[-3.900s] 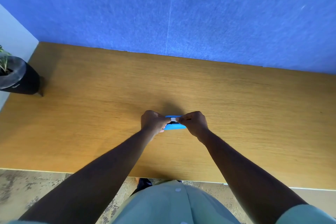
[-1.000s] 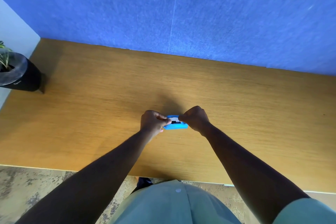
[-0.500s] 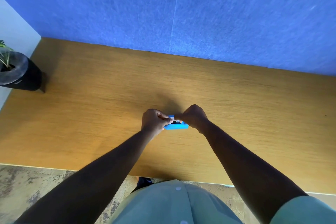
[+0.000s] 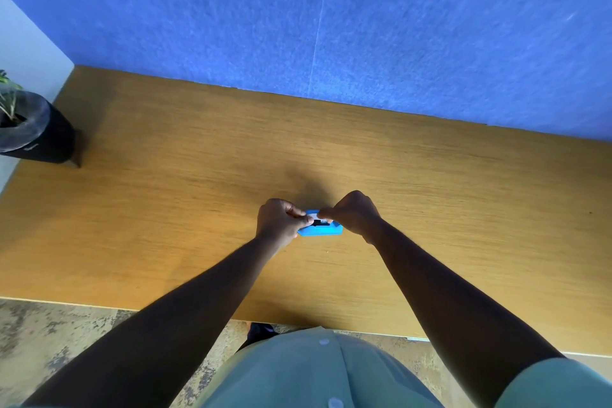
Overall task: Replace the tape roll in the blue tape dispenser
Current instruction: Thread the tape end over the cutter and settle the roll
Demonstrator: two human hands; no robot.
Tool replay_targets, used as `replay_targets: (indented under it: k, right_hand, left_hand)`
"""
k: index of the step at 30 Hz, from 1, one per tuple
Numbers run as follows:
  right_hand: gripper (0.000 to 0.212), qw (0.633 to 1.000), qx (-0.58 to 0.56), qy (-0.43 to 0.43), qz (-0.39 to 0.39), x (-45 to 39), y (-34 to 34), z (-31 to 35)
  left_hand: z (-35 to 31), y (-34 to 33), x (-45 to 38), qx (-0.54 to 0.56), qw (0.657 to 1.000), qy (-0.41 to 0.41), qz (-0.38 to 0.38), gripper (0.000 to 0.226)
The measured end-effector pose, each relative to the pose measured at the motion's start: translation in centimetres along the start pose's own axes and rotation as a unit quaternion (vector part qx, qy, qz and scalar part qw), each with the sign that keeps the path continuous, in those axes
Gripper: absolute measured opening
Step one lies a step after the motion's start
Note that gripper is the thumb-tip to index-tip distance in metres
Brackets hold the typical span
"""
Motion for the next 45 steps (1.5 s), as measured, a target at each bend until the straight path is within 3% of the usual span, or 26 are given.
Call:
replay_targets:
  k: [24, 29, 34, 45]
  right_hand:
    - [0.030, 0.999, -0.032, 0.005, 0.011, 0.2, -0.3, -0.5]
    - [0.035, 0.999, -0.042, 0.016, -0.001, 0.4, -0.5, -1.2]
    - [0.036, 0.998, -0.048, 0.026, -0.013, 0.9, -0.5, -1.0]
    - [0.037, 0.997, -0.072, 0.017, -0.007, 0.5, -0.2, -1.2]
  left_hand:
    - [-0.3, 0.3, 0.7, -0.031, 0.999, 0.023, -0.015, 0.023]
    - [-1.4, 0.5, 1.2, -0.075, 0.996, 0.018, -0.045, 0.042]
    - [-1.9, 0.5, 1.2, -0.109, 0.992, 0.032, -0.055, 0.044]
    - [-1.1, 0.5, 1.6, -0.021, 0.996, 0.077, -0.025, 0.042]
Point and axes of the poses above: each hand's wrist, its own x-axis away from the middle knuckle, its own y-axis out of the back of the hand, z = x × y, the point moved 10 cm from there along -x, towards the middle knuckle, and after that the axes turned 2 degrees about y, right-handed, at the moved point
